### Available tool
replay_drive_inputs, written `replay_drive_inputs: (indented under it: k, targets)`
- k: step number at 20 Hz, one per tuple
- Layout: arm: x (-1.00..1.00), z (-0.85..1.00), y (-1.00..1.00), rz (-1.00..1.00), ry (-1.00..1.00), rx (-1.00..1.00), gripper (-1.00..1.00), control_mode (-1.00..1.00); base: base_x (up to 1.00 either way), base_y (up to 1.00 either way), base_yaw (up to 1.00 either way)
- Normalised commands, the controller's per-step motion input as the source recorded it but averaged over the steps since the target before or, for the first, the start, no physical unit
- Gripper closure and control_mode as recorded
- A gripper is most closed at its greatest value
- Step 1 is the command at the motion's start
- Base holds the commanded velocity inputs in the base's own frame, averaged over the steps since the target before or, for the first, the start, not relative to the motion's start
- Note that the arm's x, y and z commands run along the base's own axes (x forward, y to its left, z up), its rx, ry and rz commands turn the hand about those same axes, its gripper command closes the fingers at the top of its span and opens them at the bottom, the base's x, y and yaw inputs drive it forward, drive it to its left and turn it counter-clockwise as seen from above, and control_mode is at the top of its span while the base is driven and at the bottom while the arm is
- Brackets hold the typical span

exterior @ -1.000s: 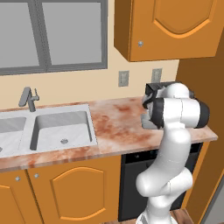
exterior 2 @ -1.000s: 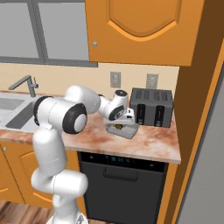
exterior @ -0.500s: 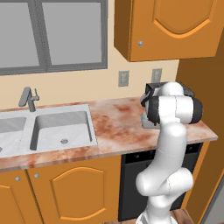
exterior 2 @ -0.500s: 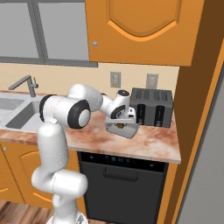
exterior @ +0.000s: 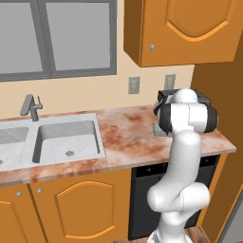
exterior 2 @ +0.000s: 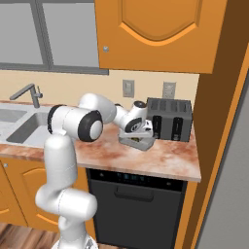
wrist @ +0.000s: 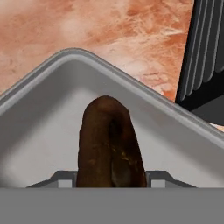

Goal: Take the potato and sweet potato out of the freezer and place them in the tupperware container on the counter. Then put the tupperware containing the vegetables back in the freezer.

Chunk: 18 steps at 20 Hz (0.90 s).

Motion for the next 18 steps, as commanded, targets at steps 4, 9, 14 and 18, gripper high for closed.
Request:
replay_drive_inputs:
  k: [4, 9, 14, 18]
  targets:
    - [-0.25, 0.00, 0.00, 0.03, 0.00, 0.00, 1.00, -1.00, 0.00, 0.00, 0.00]
    - [-0.30, 0.00, 0.00, 0.01, 0.00, 0.00, -1.00, -1.00, 0.00, 0.00, 0.00]
    - [-0.26, 0.18, 0.00, 0.00, 0.00, 0.00, -1.00, -1.00, 0.00, 0.00, 0.00]
    - [-0.23, 0.49, 0.04, 0.00, -0.03, 0.00, -1.00, -1.00, 0.00, 0.00, 0.00]
